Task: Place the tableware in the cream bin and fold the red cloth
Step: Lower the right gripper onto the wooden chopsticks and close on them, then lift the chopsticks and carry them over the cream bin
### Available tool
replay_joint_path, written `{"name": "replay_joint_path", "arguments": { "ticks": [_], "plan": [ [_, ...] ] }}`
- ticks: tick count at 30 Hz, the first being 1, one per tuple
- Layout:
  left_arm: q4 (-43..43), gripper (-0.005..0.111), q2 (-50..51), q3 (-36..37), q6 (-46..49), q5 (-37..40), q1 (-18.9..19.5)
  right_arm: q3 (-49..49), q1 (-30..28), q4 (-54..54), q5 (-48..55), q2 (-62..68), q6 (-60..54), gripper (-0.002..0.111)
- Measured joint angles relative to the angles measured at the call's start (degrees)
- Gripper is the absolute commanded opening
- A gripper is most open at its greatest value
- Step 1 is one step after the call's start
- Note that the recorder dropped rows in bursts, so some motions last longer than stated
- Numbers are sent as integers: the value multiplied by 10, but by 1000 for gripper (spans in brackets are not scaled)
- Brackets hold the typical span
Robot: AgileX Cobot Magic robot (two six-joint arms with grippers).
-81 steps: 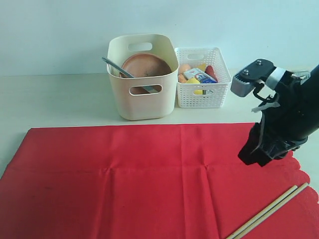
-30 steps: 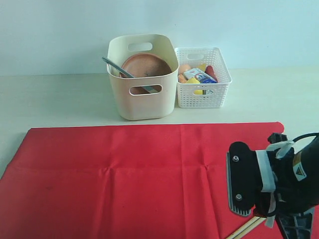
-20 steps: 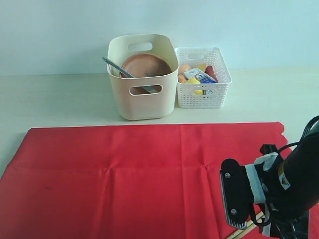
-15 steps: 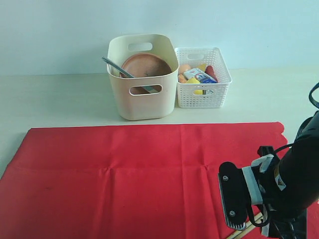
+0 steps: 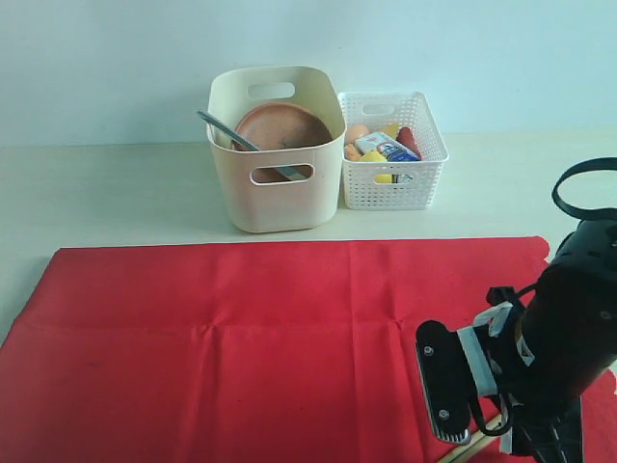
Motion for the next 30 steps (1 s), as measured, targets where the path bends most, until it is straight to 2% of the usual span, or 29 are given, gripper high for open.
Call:
{"name": "replay_joint_path", "arguments": {
  "ticks": [4, 9, 13, 16, 17, 25, 30],
  "plan": [
    [0, 0, 0, 0, 0, 0, 0, -16, -8, 36, -2, 25, -21, 48],
    [0, 0, 0, 0, 0, 0, 0, -32, -8, 66, 7, 55, -34, 37],
    [0, 0, 0, 0, 0, 0, 0, -42, -8, 74, 26, 66, -39, 20],
    [0, 0, 0, 0, 0, 0, 0, -50, -8, 77, 33, 68, -40, 2],
    [0, 0, 0, 0, 0, 0, 0, -51, -8, 77, 33, 68, -40, 0],
    [0, 0, 0, 0, 0, 0, 0, -57, -8, 74, 35, 64, -37, 0],
    [0, 0, 0, 0, 0, 0, 0, -58, -8, 78, 35, 16, -26, 0]
  ]
}}
